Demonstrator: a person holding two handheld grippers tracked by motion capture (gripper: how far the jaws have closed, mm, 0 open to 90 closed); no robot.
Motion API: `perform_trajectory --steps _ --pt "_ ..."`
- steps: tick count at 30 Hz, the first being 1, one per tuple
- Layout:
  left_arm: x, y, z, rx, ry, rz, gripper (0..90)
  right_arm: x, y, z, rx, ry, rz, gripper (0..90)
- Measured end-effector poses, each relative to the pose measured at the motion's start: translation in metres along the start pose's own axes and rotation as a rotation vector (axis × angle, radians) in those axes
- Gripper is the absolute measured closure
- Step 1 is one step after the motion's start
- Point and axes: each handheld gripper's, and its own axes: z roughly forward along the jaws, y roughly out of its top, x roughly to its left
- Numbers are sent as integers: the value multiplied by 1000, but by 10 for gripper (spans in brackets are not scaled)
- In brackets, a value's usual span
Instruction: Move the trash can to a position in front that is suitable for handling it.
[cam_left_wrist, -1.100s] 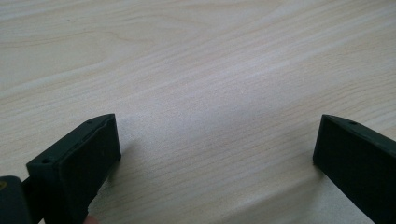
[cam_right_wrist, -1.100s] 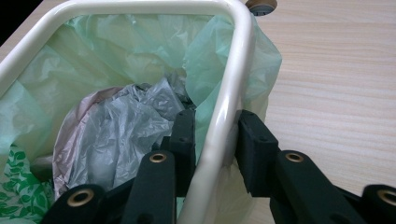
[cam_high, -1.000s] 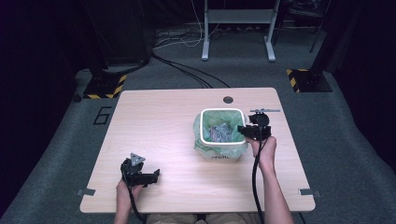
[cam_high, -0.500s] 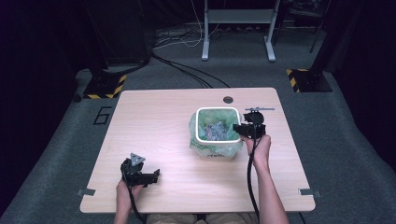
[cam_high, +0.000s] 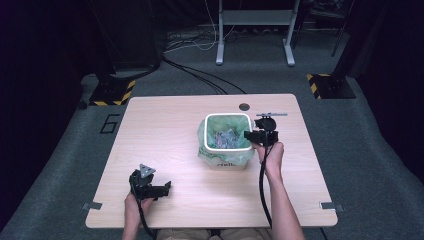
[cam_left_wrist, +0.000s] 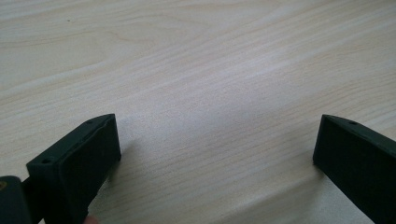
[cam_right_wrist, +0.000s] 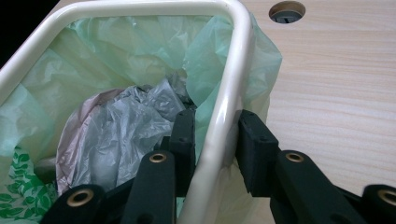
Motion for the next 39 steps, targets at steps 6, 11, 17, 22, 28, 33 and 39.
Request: perform_trajectory --steps 6,11,17,22,28,33,39 --pt "0 0 0 0 0 0 3 2 2 3 0 7 4 691" --pt "0 0 0 0 0 0 3 3 3 5 0 8 6 691" --pt "0 0 0 1 -1 0 4 6 6 9 -1 9 8 691" --pt "0 0 0 1 -1 0 4 8 8 12 -1 6 6 691" --pt "0 0 0 1 -1 -1 4 11 12 17 4 7 5 692" --pt "0 0 0 1 -1 -1 4 14 14 20 3 9 11 692" --pt "0 0 0 1 -1 -1 4 16 16 22 3 10 10 692"
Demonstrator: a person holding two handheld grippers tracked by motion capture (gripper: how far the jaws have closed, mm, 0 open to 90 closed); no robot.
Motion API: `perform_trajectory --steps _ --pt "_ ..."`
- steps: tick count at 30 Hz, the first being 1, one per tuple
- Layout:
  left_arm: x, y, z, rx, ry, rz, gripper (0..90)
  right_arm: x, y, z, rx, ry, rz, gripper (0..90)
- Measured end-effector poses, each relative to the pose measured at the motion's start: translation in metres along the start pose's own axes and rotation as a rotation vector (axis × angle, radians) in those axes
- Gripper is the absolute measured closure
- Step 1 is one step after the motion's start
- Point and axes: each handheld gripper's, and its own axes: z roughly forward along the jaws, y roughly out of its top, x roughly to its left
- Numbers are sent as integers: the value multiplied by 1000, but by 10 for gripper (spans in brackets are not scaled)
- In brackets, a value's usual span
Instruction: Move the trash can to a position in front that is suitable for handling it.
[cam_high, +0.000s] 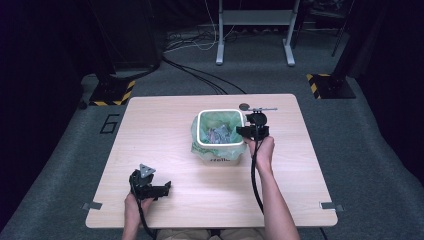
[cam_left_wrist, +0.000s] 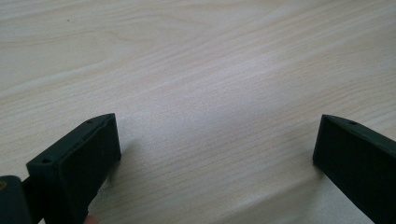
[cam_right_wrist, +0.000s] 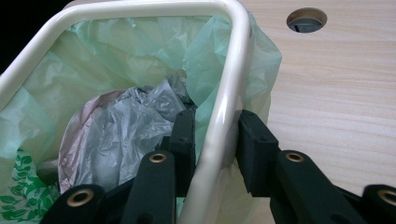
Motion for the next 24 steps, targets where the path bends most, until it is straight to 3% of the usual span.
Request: perform_trajectory --steps 24 --pt "0 0 0 -1 1 0 4 6 4 8 -8 -2 21 690"
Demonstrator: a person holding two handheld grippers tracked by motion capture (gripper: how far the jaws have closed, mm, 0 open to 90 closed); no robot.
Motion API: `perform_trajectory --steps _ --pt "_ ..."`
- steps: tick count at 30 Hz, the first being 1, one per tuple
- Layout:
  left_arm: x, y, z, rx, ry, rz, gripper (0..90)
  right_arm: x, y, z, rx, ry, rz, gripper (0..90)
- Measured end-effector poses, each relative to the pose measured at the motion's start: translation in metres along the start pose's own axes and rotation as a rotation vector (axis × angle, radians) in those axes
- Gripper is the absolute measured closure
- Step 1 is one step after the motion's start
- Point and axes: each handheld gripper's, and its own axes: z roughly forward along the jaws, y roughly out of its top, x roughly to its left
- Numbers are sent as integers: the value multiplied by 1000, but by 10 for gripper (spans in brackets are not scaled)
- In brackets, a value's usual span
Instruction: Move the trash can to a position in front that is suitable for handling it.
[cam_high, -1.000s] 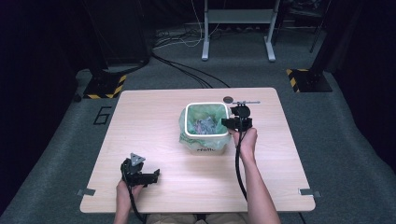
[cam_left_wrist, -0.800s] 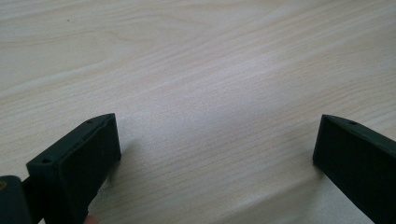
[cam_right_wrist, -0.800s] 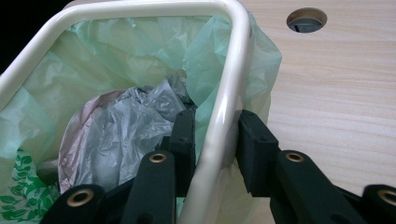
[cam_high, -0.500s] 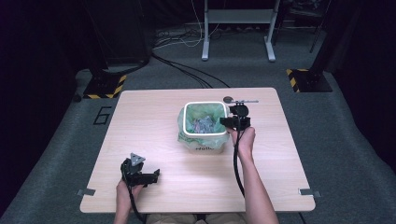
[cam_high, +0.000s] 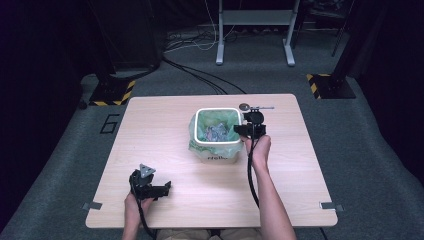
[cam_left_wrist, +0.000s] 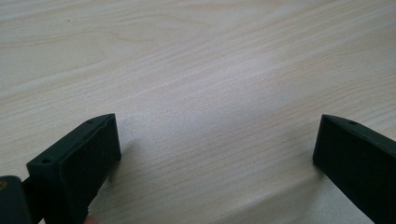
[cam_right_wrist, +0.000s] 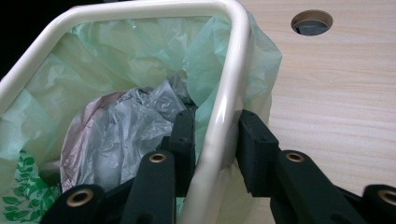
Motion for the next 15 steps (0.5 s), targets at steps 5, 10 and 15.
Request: perform_trajectory --steps 5,10,15 --pt "0 0 0 -1 0 0 4 0 0 0 -14 17 -5 525" --pt "0 0 0 0 1 -5 5 -2 -1 -16 -62 35 -40 149" --pt "0 0 0 0 2 -5 5 -8 -9 -39 -119 49 -88 84"
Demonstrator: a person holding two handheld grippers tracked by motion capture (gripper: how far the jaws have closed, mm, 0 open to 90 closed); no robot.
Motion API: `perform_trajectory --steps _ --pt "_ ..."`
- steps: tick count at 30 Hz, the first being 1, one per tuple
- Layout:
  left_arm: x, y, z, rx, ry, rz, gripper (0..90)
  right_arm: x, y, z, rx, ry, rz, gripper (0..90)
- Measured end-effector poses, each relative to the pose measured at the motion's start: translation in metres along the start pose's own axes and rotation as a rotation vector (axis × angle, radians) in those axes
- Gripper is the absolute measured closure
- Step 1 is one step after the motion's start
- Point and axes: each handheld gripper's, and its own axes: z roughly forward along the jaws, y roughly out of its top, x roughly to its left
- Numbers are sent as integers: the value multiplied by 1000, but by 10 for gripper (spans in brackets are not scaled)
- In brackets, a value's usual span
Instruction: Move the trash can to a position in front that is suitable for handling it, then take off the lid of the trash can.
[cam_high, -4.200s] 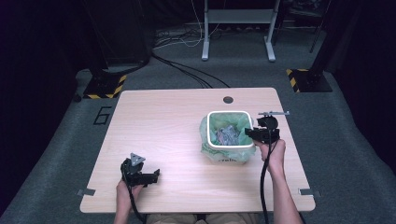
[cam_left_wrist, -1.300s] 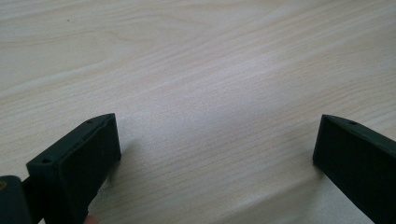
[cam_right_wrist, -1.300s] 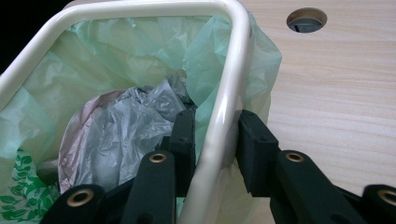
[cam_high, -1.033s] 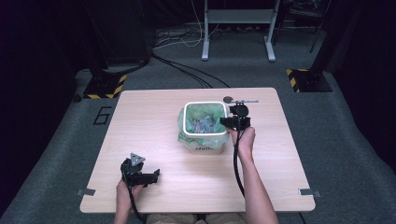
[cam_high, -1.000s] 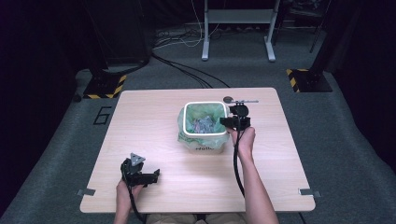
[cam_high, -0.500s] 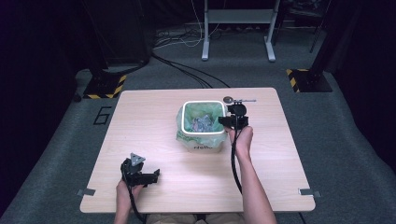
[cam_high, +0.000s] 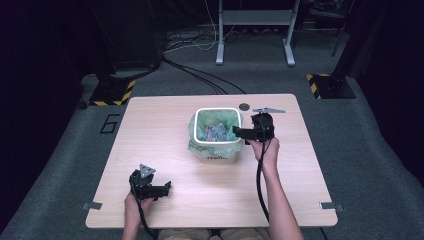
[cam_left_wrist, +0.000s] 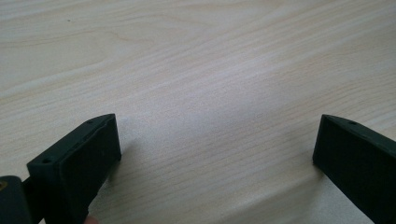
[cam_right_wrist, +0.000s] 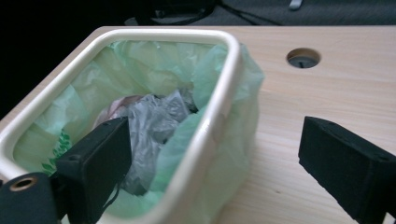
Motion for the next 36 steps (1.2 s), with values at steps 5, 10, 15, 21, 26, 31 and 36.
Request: perform_trajectory --steps 5,10,15,21,26,31,36 --pt "0 0 0 0 -1 -2 4 -8 -12 -17 -5 -7 -57 0" --pt "0 0 0 0 -1 0 4 -17 -27 -23 2 1 -70 0" --pt "0 1 1 1 10 -15 4 -30 -51 -26 125 -20 -117 0" --pt "0 3 2 6 43 -45 2 -30 -66 -25 220 -59 -199 0" --pt "0 6 1 32 27 -47 5 -28 -70 -29 201 -48 -200 57" --pt "2 9 1 43 -9 -57 4 -26 -71 -31 189 -32 -212 74" --pt "1 22 -3 41 -67 -71 19 -21 -69 -28 200 16 -205 110"
